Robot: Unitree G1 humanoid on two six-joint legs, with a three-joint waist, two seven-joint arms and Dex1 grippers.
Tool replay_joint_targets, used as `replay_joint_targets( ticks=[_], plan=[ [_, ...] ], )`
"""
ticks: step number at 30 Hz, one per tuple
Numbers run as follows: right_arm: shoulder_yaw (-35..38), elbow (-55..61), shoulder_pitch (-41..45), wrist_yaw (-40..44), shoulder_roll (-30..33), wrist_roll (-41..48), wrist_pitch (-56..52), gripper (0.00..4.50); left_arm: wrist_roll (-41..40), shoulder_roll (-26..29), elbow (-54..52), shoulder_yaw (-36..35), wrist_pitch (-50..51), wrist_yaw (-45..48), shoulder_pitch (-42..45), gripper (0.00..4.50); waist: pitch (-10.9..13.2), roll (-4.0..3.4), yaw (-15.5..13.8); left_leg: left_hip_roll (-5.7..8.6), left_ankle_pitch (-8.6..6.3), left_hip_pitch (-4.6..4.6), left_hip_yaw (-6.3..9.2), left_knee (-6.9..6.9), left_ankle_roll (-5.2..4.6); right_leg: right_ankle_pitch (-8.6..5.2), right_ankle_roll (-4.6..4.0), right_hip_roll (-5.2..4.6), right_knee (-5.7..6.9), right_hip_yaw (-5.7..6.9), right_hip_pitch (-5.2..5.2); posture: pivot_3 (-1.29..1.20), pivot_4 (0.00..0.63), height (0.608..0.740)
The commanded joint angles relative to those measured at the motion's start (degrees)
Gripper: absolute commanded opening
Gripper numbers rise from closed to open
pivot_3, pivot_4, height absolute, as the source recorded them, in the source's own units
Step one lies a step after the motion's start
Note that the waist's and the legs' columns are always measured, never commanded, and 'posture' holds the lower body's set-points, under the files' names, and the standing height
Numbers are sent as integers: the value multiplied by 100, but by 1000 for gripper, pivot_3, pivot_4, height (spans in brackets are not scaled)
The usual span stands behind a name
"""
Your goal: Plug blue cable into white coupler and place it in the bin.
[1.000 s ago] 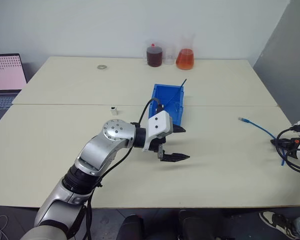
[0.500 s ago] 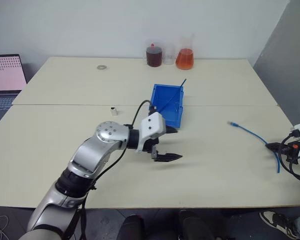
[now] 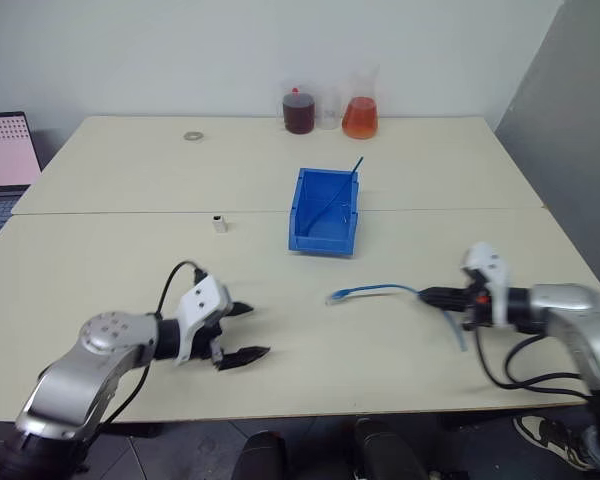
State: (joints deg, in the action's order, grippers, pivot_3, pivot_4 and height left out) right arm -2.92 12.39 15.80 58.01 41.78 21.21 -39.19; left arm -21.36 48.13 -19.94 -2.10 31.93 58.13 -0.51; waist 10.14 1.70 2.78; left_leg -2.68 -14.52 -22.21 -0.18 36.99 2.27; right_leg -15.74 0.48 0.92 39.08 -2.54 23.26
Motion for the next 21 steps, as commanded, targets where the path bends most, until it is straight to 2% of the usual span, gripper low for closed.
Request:
replay_joint_targets(
  ticks=[1,10,17,21],
  plan=[
    [-477,94,383,-202,-315,-199,111,24,57,112,59,-447,-331,-62,-318,4500,0,0,-59,0,0,-5,-2,2,0,0,0,0,0,6,0,0,150,740],
    [-1131,-501,810,-366,-813,-638,425,24,122,38,415,-683,-712,-153,-591,4500,-1,2,-127,5,0,-24,-7,6,-1,1,2,-10,-9,10,7,0,150,740],
    [-1187,-617,891,-574,-1113,-710,358,24,116,-31,479,-595,-759,-203,-541,4500,-1,2,-110,0,0,-23,-5,3,-1,-1,-4,-8,-4,18,9,0,150,740],
    [-1168,-519,884,-643,-1171,-675,231,780,140,-64,524,-490,-747,-213,-397,4500,-1,2,-109,1,0,-23,-6,4,-1,-1,-3,-8,-4,17,9,0,150,740]
  ],
)
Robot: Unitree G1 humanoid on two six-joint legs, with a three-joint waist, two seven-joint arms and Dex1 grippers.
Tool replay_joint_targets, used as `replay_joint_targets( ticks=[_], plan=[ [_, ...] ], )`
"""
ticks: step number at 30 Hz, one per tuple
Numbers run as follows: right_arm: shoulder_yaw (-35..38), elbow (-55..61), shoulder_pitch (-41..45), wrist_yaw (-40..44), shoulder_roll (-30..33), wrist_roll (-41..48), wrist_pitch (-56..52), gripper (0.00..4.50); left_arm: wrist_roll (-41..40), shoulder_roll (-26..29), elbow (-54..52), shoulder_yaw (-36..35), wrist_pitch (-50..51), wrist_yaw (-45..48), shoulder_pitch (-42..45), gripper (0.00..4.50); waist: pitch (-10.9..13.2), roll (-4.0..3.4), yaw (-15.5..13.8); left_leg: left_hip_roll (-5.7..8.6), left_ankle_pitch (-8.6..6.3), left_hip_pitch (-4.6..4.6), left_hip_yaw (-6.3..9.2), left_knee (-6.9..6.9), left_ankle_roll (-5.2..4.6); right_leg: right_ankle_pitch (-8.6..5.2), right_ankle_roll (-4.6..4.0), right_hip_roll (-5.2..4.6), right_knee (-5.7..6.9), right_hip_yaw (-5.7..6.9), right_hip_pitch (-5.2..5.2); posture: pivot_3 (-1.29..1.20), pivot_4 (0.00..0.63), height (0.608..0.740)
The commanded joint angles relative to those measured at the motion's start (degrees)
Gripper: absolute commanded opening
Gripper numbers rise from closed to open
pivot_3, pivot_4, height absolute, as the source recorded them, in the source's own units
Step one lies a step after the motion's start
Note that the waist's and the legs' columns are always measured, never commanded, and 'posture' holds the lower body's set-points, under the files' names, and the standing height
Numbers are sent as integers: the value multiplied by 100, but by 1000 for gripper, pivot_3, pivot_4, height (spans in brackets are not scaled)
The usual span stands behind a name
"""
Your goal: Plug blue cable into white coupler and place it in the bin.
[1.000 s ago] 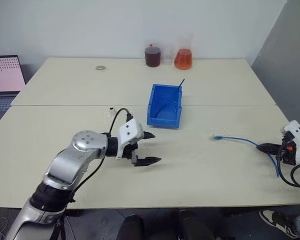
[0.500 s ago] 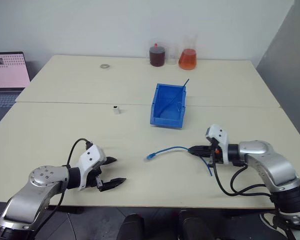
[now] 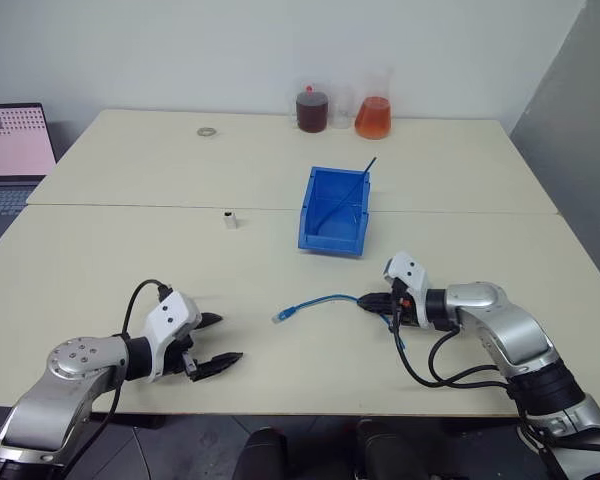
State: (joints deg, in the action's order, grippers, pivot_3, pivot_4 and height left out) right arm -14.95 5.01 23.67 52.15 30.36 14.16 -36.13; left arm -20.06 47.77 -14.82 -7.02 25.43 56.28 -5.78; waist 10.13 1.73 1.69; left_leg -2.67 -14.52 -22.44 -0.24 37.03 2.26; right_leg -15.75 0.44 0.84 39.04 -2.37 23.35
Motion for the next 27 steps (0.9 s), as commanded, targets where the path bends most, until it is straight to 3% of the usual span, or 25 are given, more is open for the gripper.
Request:
replay_joint_targets(
  ticks=[1,9,15,27],
  plan=[
    [48,260,95,-59,-24,47,-116,959,17,-39,25,31,-91,-33,171,4500,0,0,-1,0,0,0,0,0,0,0,0,0,0,0,0,0,150,740],
    [284,627,106,-149,-22,288,-394,3069,91,-185,127,322,-42,-132,503,4500,0,0,-1,2,0,-2,0,0,0,0,0,2,0,0,0,0,150,740],
    [324,1515,-111,566,557,801,-526,4418,174,-310,248,613,56,-138,864,4500,0,0,-9,2,0,-6,2,1,0,0,1,3,-1,2,0,0,150,740],
    [136,2216,-382,581,1135,507,-5,4418,400,-461,492,1287,646,-202,1478,4500,-2,3,-5,9,0,-1,3,2,0,0,2,8,1,4,-2,0,150,740]
  ],
)
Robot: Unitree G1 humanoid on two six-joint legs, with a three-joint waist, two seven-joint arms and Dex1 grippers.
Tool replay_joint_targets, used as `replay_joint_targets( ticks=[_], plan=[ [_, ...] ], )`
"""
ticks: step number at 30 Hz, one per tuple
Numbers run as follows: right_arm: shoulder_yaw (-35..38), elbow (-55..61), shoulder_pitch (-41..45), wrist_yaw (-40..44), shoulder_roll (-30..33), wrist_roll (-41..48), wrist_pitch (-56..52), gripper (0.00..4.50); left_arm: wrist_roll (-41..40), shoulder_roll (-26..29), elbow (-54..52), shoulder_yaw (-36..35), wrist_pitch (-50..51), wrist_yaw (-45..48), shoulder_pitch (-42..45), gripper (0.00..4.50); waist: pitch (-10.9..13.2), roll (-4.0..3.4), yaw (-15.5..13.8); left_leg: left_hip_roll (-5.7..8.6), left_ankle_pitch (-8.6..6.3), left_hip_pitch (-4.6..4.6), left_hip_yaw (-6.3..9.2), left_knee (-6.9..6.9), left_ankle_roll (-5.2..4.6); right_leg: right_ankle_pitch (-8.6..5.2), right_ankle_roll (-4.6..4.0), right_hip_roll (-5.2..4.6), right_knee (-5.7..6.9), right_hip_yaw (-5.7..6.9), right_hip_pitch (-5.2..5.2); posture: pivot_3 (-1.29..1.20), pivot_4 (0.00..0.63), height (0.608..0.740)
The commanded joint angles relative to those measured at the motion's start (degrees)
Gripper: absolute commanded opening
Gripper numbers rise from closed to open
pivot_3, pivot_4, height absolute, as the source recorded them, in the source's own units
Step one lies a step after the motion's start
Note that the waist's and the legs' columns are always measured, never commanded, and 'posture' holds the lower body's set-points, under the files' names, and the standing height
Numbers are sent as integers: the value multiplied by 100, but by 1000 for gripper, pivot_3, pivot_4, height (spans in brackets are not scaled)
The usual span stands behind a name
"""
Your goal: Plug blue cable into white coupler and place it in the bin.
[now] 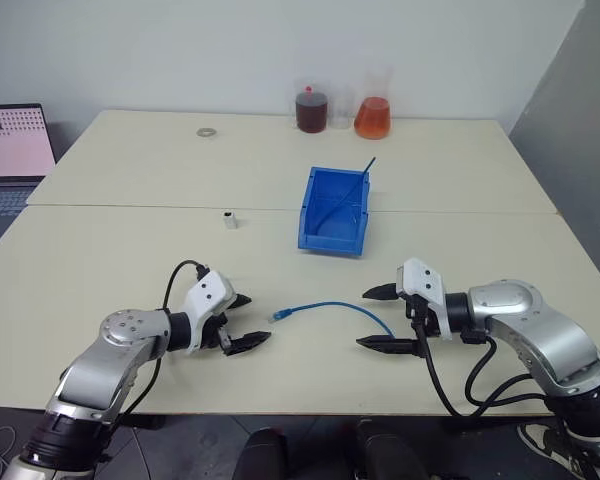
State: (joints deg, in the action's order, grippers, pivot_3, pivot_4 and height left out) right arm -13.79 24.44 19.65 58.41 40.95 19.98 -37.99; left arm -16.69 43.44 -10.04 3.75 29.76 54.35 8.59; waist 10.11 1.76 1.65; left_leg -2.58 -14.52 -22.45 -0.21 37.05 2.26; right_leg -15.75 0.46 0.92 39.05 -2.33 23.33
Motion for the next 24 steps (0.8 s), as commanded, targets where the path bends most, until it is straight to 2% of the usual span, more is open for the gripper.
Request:
replay_joint_targets(
  ticks=[1,2,5,19,22,24],
  plan=[
    [23,281,17,-59,75,-99,207,4418,75,-18,0,246,270,-7,61,4500,-1,2,-3,0,0,0,0,0,0,0,0,0,0,0,-1,0,150,740],
    [23,288,14,-71,73,-114,223,4418,84,-9,-10,268,308,-5,73,4500,-2,2,-5,0,0,0,1,1,0,0,0,-1,0,0,-2,0,150,740],
    [46,336,1,-126,72,-116,233,4456,243,32,-2,481,476,-21,160,3956,-4,4,-13,0,0,1,2,1,0,0,1,-3,0,0,-4,0,150,740],
    [33,395,50,-374,-2,-171,339,4456,414,-112,-313,876,874,-67,143,781,-11,1,-14,1,0,6,0,1,0,0,1,-5,-1,-4,-9,0,150,740],
    [36,401,40,-398,-14,-168,390,4456,400,-120,-312,831,911,-86,96,222,-11,0,-14,1,0,7,1,1,0,0,1,-6,-1,-4,-9,0,150,740],
    [34,421,20,-400,-24,-156,426,4456,385,-137,-282,729,878,-131,59,164,-13,0,-13,0,0,9,1,1,0,0,1,-5,-1,-5,-10,0,150,740]
  ],
)
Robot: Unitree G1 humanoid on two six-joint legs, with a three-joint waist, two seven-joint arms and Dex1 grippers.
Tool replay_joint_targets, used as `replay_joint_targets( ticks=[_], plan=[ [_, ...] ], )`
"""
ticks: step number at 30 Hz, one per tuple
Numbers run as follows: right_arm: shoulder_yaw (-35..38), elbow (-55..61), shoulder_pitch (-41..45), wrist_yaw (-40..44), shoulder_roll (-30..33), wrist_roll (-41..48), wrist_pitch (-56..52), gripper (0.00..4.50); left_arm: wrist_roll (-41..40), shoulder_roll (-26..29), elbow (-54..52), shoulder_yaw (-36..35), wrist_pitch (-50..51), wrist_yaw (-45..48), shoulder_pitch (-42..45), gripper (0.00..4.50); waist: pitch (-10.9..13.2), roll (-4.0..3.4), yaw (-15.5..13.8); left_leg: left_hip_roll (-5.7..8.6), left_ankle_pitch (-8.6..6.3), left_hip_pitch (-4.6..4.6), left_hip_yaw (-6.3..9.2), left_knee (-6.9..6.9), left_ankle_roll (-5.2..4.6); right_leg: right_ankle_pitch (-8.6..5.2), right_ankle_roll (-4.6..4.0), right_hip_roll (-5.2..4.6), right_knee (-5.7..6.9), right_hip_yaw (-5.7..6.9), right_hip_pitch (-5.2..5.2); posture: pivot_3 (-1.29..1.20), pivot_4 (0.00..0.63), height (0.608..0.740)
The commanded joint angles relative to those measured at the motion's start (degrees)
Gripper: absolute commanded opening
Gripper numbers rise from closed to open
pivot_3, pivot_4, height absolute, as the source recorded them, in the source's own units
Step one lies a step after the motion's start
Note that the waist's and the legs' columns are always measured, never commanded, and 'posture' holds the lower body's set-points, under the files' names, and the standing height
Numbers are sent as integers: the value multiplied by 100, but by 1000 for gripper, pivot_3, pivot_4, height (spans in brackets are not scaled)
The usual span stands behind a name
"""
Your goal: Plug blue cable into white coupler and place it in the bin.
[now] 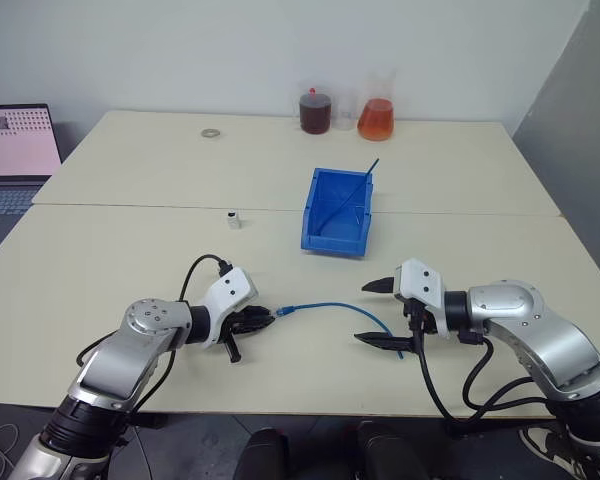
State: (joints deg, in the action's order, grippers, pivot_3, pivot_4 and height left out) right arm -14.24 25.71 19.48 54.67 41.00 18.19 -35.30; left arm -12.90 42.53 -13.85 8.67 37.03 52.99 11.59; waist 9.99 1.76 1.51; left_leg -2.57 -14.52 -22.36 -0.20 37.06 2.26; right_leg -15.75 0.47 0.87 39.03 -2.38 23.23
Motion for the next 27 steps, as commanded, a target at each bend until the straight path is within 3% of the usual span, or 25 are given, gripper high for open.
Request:
replay_joint_targets(
  ticks=[1,7,13,17,27],
  plan=[
    [80,306,19,-11,-26,29,187,4456,-15,-58,113,179,140,-16,-254,164,-1,0,1,0,0,1,0,0,0,0,0,0,0,0,0,0,150,740],
    [318,439,-139,4,-111,364,188,4456,-309,-117,135,-238,174,-40,-298,164,-2,1,10,-1,0,2,1,-1,0,0,0,1,0,0,0,0,150,740],
    [1303,770,-255,-372,-306,2170,-1528,4456,-1127,-251,-94,-670,398,230,-159,164,0,4,12,-4,0,0,7,-1,0,0,0,2,1,0,0,0,150,740],
    [1780,960,-392,-884,-535,2939,-2065,4456,-1892,-524,-209,-988,868,237,143,164,5,13,0,-5,0,-11,7,2,0,0,0,2,0,9,2,0,150,740],
    [1774,1069,-742,-1707,-1039,3718,-2225,4456,-3399,-977,-178,-1587,1965,-77,866,164,5,15,30,1,0,-10,8,2,0,1,2,6,-1,5,3,0,150,740]
  ],
)
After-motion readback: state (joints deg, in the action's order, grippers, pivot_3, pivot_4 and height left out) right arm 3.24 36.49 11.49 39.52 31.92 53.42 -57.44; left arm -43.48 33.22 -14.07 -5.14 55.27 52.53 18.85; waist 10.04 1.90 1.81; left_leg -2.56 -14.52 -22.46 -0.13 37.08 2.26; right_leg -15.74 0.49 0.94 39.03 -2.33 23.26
